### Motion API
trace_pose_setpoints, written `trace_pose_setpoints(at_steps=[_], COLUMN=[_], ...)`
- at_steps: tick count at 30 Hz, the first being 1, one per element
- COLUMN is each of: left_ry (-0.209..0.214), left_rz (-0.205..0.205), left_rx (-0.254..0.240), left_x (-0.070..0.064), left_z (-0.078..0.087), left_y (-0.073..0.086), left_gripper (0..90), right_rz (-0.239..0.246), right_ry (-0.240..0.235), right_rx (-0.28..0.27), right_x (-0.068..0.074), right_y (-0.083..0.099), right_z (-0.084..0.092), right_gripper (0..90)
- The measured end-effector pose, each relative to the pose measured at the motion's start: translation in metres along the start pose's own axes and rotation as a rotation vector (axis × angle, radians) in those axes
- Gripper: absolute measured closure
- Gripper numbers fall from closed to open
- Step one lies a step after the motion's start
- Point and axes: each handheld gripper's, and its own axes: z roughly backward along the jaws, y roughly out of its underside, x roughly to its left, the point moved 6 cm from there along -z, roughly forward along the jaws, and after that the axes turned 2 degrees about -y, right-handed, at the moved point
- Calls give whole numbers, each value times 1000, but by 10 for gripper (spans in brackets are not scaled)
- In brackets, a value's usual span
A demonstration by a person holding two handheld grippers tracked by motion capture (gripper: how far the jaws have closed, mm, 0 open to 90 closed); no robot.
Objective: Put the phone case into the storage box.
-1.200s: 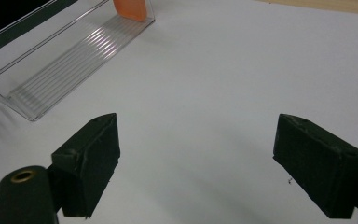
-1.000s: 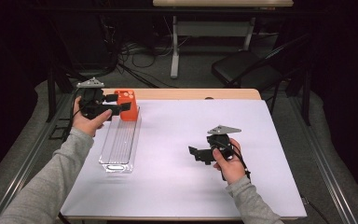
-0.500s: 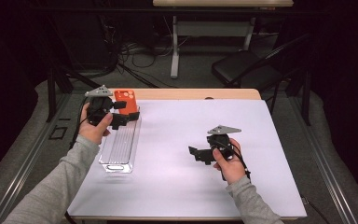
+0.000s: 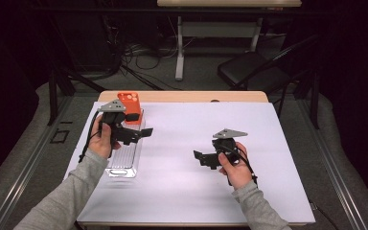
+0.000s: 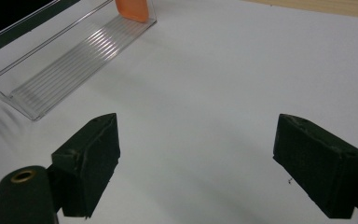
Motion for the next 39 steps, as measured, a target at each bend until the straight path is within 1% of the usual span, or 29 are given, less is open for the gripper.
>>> trace_pose_setpoints(at_steps=[3,6,7,8,12,16,18,22,24,28,29,32,36,39], left_ry=[7,21,27,31,33,41,54,56,67,72,68,54,54,44], left_rz=[-17,-24,-20,-25,-43,-43,-36,-39,-30,-8,-7,-12,10,18], left_rx=[6,2,0,-4,-1,3,-2,-2,-6,-18,-20,-14,-33,-39], left_x=[-7,-14,-17,-19,-26,-31,-33,-37,-39,-39,-39,-38,-37,-35], left_z=[-2,-2,-2,-3,-3,-2,-2,0,2,4,5,7,11,14], left_y=[3,5,7,8,15,24,28,35,40,51,53,61,69,74], left_gripper=[158,159,159,159,158,159,158,159,158,158,158,159,159,159], right_rz=[6,14,18,18,35,57,64,70,66,53,61,61,60,58], right_ry=[-3,-4,-4,-4,-10,-14,-17,-28,-30,-26,-22,-21,-19,-6], right_rx=[-1,7,5,3,2,11,12,7,4,-11,-11,-22,-29,-37], right_x=[2,4,4,5,8,9,10,10,10,7,6,4,0,-4], right_y=[-1,0,0,1,3,10,14,20,23,29,30,34,41,46], right_z=[1,2,3,4,10,17,20,26,30,37,39,45,52,57], right_gripper=[142,142,142,142,142,142,141,118,110,93,85,57,47,41])
